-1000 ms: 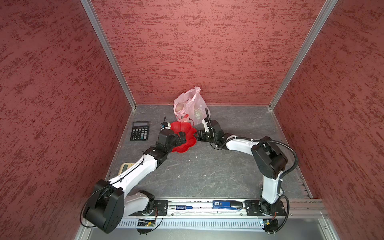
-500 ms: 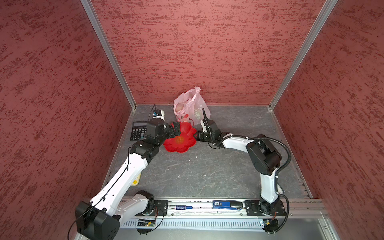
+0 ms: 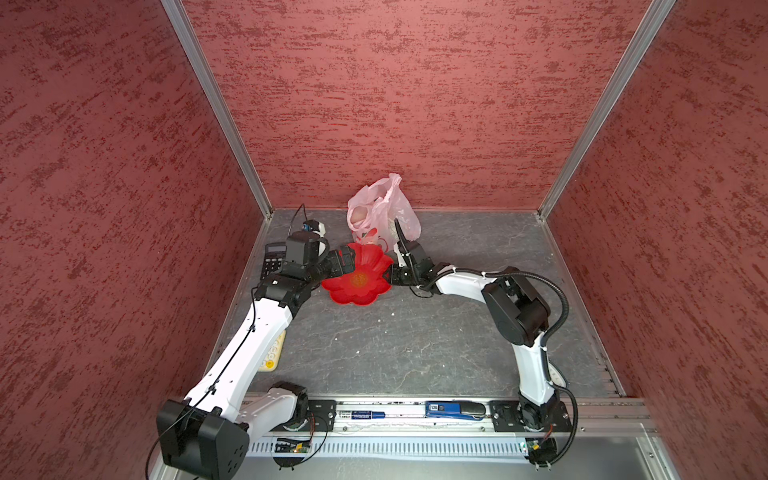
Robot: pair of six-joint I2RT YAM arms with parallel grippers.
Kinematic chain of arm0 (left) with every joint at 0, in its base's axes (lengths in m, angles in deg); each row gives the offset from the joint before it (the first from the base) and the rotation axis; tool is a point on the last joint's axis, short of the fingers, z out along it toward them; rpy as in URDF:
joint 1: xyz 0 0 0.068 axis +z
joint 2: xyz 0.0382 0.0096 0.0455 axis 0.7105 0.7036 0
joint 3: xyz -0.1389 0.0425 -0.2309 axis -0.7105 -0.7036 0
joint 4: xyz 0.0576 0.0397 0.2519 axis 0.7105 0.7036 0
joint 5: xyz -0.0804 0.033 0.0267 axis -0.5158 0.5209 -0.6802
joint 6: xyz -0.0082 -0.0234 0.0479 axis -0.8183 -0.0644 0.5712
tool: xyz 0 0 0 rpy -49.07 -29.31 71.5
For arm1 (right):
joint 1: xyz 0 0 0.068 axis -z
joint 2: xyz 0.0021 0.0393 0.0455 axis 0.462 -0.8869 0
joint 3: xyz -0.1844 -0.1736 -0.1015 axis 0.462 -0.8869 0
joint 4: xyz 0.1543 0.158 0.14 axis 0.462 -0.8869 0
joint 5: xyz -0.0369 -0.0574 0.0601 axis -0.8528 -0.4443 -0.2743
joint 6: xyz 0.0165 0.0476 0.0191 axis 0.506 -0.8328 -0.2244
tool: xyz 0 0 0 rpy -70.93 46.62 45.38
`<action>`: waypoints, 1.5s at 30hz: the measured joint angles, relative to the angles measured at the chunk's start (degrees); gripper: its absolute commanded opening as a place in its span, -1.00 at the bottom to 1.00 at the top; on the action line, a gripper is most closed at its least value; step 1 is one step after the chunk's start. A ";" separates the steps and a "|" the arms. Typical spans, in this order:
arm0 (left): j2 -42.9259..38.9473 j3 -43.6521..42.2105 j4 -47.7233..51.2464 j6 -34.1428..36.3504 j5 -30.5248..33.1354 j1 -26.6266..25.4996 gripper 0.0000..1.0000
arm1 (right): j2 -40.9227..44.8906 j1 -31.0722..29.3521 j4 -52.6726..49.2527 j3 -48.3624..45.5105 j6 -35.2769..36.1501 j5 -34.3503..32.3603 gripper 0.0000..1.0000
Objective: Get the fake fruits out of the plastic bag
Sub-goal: 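Grasp the red plate rim with the right gripper and drag it away from the bag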
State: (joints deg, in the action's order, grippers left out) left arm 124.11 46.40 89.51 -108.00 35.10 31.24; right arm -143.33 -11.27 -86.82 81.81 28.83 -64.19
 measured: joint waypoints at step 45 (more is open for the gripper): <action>-2.01 0.61 1.20 0.39 -3.10 -1.11 0.99 | 49.75 15.32 -8.87 -48.19 -1.14 -5.38 -1.00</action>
State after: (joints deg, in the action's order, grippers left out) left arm 122.09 47.02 90.71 -107.60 32.00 30.12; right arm -93.58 4.06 -95.69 33.62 27.70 -69.57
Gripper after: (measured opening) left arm 0.996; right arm 0.072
